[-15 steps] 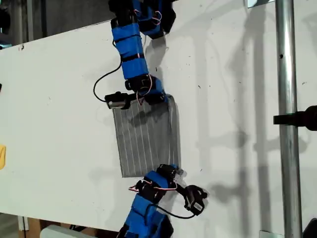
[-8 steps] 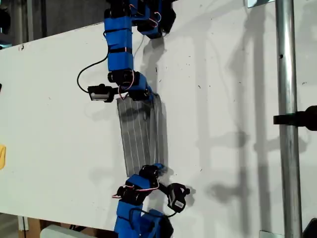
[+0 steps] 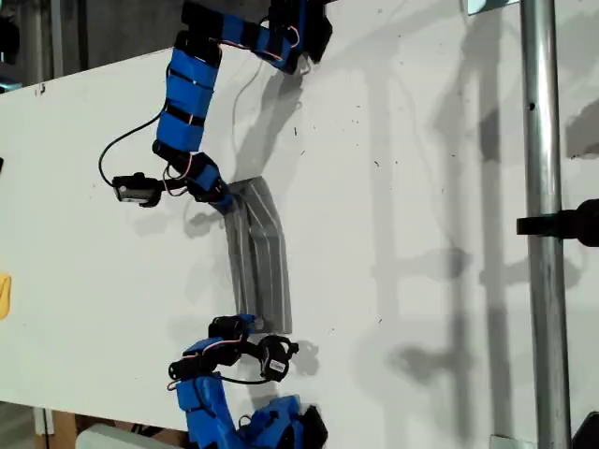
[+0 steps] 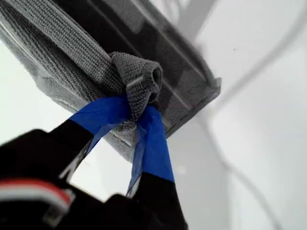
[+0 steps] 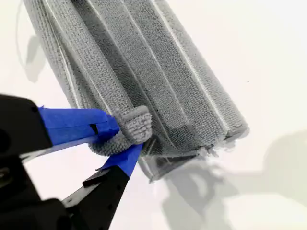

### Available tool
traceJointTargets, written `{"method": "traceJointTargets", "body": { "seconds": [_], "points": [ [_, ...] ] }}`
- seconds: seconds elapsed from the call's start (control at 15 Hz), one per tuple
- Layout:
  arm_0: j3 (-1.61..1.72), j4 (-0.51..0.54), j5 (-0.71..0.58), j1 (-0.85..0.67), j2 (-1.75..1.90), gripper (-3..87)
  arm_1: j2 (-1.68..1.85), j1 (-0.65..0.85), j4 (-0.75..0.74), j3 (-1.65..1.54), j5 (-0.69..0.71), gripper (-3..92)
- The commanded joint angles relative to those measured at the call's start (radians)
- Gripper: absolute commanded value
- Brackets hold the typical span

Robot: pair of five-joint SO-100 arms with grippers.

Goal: Grasp corners of a towel and fold twice.

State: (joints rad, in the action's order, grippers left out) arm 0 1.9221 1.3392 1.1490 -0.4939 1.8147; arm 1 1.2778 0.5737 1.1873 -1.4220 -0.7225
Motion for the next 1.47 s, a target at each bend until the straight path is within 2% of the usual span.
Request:
{"method": "traceJointTargets", "body": {
  "seconds": [0.0, 0.2, 0.33, 0.6, 0.87, 1.4],
  "points": [
    [-0.066, 0.08, -0.037, -0.107, 0.055, -2.9, -0.018, 0.107, 0.008, 0.163, 0.077, -0.2],
    [-0.124, 0.16, -0.083, -0.178, 0.141, -2.9, 0.072, 0.17, 0.067, 0.229, 0.107, -0.2],
    [-0.092, 0.166, -0.087, -0.17, 0.173, -2.9, 0.121, 0.16, 0.104, 0.187, 0.104, -0.2],
    [0.094, 0.031, 0.011, -0.032, 0.16, -2.8, 0.172, 0.12, 0.193, -0.018, 0.048, -0.2],
    [0.149, -0.069, 0.083, 0.051, 0.064, -2.7, 0.144, 0.092, 0.169, -0.115, 0.021, -0.2],
    [0.109, -0.1, 0.084, 0.083, -0.037, -2.7, 0.172, 0.075, 0.167, -0.104, 0.0, -0.2]
  ]
}}
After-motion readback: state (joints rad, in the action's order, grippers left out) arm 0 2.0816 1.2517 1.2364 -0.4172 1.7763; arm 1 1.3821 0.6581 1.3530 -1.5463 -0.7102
